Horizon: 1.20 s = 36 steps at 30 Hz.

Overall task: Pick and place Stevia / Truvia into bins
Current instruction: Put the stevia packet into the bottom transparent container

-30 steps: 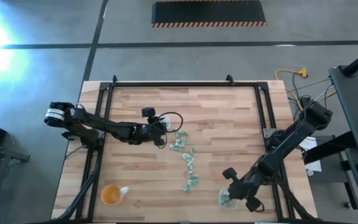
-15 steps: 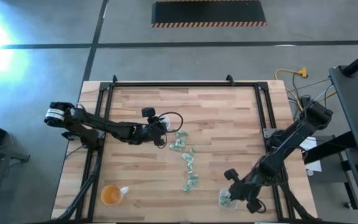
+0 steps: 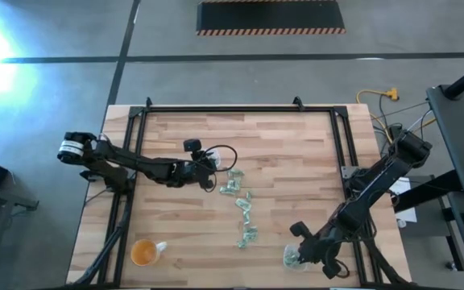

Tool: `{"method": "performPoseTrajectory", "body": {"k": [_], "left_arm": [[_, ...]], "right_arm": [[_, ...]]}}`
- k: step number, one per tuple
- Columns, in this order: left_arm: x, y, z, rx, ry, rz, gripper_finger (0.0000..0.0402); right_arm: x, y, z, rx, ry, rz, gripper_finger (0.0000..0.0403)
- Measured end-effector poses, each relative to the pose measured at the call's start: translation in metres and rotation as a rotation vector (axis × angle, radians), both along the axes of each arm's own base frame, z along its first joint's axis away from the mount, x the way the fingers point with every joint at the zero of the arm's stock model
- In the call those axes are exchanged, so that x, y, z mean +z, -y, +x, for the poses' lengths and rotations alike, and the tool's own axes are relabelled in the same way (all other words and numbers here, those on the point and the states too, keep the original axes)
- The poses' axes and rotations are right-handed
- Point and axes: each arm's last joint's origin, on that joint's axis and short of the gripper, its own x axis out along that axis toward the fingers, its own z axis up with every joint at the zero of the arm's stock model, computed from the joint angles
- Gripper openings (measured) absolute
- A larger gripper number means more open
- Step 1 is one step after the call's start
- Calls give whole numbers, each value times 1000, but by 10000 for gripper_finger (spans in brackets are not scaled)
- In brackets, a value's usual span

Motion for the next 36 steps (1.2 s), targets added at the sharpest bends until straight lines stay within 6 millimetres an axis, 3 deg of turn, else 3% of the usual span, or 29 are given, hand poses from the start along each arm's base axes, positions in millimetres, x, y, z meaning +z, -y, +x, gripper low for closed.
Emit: {"method": "performPoseTrajectory", "body": {"k": [16,36], "left_arm": [[0,0,0,11,15,-14,107],[0,0,0,11,18,-15,107]], "right_arm": [[-10,-3,0,-14,-13,-37,13],[-8,-3,-1,4,-13,-35,13]]}}
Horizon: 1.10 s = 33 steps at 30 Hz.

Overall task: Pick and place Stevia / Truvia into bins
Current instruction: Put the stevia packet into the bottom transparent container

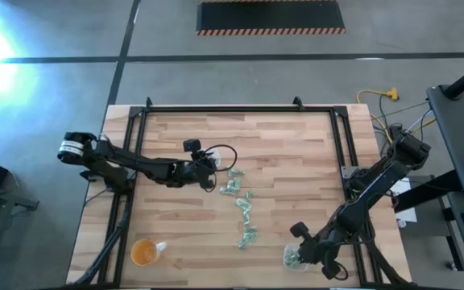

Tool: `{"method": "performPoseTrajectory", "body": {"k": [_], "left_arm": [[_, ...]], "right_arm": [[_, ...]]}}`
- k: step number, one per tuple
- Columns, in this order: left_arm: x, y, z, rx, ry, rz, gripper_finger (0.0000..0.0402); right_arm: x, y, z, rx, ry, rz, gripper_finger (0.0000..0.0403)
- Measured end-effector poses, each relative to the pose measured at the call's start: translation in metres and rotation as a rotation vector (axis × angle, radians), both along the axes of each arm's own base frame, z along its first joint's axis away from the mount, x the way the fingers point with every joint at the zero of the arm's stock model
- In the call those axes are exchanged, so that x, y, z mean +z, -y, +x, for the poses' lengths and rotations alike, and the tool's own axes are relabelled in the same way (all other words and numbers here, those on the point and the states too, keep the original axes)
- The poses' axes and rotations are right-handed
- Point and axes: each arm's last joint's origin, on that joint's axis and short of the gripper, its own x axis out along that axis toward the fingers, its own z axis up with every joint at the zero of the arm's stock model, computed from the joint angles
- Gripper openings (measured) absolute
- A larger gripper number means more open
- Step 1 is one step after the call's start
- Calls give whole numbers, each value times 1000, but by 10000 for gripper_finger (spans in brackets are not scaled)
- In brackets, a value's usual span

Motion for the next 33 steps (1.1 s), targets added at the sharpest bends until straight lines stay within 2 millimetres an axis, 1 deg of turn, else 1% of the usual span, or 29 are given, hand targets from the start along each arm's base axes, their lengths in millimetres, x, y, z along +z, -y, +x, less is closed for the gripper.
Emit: {"method": "performPoseTrajectory", "body": {"k": [9,15,20,26,33], "left_arm": [[0,0,0,0,4,0,107],[0,0,0,0,6,0,107],[0,0,0,1,5,0,107],[0,0,0,1,4,0,107],[0,0,0,1,4,-1,107]], "right_arm": [[-3,4,-3,-3,-34,-51,13],[14,-2,2,13,15,-16,13],[22,-6,2,64,60,-16,13],[20,-6,0,69,52,-17,13],[15,-4,-2,25,20,-8,13]]}}
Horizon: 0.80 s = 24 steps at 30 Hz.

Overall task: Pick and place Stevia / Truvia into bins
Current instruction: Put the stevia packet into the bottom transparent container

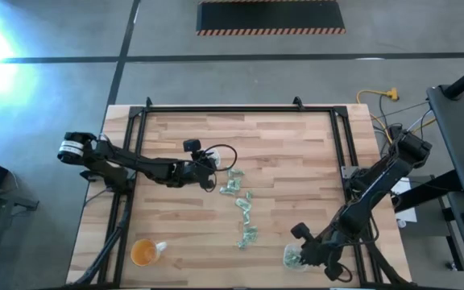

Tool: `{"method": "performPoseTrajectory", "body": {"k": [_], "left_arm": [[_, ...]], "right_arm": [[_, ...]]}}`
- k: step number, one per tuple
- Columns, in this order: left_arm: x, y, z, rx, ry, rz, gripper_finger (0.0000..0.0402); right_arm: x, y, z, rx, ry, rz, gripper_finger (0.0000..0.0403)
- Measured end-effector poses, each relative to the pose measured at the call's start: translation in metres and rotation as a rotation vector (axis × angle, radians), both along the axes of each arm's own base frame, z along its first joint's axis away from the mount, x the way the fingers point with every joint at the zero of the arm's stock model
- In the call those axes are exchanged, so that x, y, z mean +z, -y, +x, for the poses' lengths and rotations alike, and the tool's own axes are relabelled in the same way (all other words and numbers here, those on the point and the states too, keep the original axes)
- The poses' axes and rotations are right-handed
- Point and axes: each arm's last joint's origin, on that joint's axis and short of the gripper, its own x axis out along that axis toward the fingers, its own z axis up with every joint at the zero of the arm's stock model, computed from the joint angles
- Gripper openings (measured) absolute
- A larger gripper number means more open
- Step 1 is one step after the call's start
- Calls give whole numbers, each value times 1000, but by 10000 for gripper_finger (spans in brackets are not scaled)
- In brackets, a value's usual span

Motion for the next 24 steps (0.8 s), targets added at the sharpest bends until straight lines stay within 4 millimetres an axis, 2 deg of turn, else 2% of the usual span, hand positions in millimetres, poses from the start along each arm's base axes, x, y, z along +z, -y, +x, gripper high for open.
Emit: {"method": "performPoseTrajectory", "body": {"k": [24], "left_arm": [[0,0,0,1,2,-2,107]], "right_arm": [[0,1,1,-33,42,-19,13]]}}
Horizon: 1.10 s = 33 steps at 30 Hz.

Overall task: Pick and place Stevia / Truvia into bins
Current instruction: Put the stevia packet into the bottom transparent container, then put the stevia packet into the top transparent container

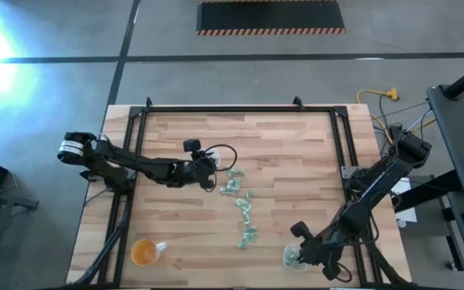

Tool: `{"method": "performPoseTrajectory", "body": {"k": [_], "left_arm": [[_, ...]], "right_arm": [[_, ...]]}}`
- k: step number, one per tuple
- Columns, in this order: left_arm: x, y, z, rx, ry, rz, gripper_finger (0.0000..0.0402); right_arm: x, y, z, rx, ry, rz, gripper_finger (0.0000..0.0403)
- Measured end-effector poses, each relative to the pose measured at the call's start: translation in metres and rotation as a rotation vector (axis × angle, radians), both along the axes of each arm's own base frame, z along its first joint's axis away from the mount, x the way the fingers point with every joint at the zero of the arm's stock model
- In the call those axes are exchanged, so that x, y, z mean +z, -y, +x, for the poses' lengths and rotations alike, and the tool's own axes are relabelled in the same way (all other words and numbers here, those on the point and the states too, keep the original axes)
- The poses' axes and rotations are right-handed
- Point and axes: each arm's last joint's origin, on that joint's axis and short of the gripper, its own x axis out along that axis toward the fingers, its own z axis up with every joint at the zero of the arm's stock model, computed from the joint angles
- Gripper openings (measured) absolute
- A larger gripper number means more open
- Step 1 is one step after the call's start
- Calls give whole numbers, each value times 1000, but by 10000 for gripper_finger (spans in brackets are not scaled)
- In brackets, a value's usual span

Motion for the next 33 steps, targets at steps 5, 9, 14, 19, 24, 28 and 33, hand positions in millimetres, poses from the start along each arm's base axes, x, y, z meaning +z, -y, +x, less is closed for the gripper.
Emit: {"method": "performPoseTrajectory", "body": {"k": [5,9,14,19,24,28,33], "left_arm": [[0,0,0,10,14,-12,107],[0,0,0,11,14,-12,107],[0,0,0,11,14,-13,107],[0,0,0,-2,15,-28,107],[0,1,0,7,30,-44,107],[0,3,0,1,30,-45,107],[0,4,0,-4,29,-45,107]], "right_arm": [[-1,1,0,-7,-11,-3,13],[0,2,2,-45,-31,38,20],[-1,2,2,-34,-34,39,63],[-6,6,1,-74,-15,0,118],[-4,4,2,-72,-13,14,156],[1,2,4,-55,17,8,165],[0,5,5,-100,71,-52,156]]}}
